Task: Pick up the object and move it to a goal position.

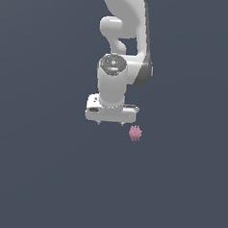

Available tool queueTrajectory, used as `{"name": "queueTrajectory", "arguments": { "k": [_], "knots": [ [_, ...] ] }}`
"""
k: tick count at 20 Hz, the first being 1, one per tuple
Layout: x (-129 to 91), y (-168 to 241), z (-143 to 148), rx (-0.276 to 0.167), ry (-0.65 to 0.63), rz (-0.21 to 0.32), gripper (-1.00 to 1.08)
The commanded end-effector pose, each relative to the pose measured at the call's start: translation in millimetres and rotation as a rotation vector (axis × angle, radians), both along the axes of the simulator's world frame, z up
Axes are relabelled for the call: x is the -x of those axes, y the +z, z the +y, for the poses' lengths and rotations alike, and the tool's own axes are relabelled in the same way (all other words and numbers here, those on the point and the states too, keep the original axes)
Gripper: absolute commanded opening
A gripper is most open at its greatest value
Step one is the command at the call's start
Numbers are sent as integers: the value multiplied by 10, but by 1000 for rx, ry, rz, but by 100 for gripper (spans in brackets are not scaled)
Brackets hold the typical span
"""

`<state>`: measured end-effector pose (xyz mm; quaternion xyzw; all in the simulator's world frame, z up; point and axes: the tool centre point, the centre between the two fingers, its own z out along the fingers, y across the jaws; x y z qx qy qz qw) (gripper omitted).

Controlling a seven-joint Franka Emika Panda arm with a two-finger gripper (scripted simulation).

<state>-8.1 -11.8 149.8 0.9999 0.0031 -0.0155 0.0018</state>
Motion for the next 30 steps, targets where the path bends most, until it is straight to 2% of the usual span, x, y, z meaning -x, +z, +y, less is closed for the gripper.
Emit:
{"name": "queueTrajectory", "arguments": {
  "k": [1,4,10,16,21,27,30],
  "knots": [
    [0,0,0,0,0,0,100],
    [2,-14,-59,4,-4,2,100],
    [18,-69,-365,23,-25,11,100],
    [17,-92,-286,22,-18,9,100],
    [29,-215,79,18,15,-1,100],
    [132,-452,818,6,81,-19,100],
    [196,-535,1086,0,105,-26,100]
  ]
}}
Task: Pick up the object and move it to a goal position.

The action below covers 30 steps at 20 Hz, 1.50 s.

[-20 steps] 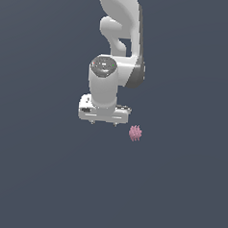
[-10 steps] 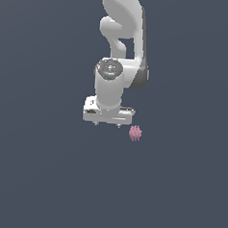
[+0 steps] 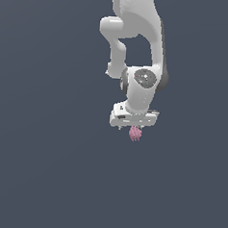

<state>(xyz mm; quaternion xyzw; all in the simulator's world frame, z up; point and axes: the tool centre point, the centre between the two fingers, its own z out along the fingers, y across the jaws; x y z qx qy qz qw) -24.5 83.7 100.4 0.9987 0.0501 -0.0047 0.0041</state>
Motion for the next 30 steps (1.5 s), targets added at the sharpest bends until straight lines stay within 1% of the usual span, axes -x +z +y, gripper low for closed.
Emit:
{"name": "queueTrajectory", "arguments": {
  "k": [1,4,6,11,20,25,26,30],
  "knots": [
    [49,-61,196,-5,17,-6,100],
    [86,-99,320,-8,28,-8,100],
    [93,-106,344,-9,30,-9,100],
    [90,-155,325,-8,30,-7,100],
    [104,-543,339,-9,30,-8,100],
    [96,-607,344,-9,30,-9,100],
    [96,-607,344,-9,30,-9,-100],
    [96,-607,344,-9,30,-9,-100]
  ]
}}
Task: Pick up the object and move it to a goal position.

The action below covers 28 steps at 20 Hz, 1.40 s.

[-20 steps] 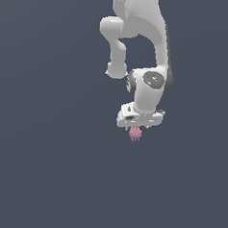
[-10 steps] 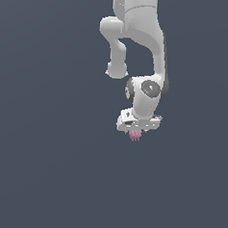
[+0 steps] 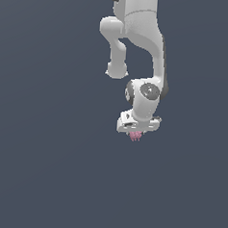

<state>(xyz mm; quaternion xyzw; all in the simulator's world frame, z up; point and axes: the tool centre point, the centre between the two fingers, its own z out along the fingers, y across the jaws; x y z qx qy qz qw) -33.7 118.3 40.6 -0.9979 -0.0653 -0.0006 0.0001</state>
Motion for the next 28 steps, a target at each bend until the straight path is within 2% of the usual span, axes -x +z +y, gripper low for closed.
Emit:
{"name": "queueTrajectory", "arguments": {
  "k": [1,9,15,21,28],
  "knots": [
    [4,-10,-2,0,0,1,-100],
    [4,19,-19,0,0,0,-100],
    [37,173,-187,0,0,0,-100],
    [104,495,-537,0,0,0,-100],
    [214,1066,-1155,-1,0,0,-100]
  ]
}}
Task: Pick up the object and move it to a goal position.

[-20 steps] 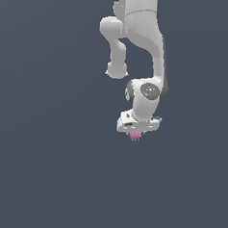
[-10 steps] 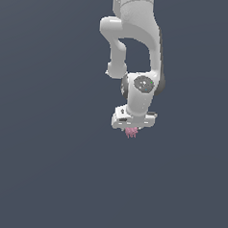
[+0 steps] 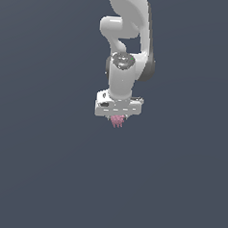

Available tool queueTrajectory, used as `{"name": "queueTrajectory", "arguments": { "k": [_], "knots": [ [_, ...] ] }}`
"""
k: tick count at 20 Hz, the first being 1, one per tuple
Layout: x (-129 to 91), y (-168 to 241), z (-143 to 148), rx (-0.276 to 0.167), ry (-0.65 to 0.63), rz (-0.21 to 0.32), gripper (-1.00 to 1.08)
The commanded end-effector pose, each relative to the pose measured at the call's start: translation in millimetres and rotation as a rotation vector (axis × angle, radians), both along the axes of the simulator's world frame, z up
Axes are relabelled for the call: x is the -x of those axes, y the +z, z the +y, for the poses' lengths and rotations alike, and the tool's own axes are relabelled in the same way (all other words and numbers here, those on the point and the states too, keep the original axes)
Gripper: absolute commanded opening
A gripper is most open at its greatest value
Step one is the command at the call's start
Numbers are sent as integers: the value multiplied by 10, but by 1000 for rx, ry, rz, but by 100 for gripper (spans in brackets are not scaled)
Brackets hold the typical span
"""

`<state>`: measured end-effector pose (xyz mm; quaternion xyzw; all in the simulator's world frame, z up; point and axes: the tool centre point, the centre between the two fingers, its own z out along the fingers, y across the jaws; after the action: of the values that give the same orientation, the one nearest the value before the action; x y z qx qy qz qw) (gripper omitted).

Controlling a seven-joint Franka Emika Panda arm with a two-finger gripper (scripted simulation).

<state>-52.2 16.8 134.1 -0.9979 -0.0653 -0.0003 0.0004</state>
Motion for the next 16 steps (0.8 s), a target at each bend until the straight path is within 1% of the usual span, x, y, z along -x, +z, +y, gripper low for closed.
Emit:
{"name": "queueTrajectory", "arguments": {
  "k": [1,9,12,16],
  "knots": [
    [44,216,-231,-1,0,0,-100],
    [133,802,-855,-1,0,0,-100],
    [150,952,-1017,-1,0,0,-100],
    [157,1069,-1146,0,0,0,-100]
  ]
}}
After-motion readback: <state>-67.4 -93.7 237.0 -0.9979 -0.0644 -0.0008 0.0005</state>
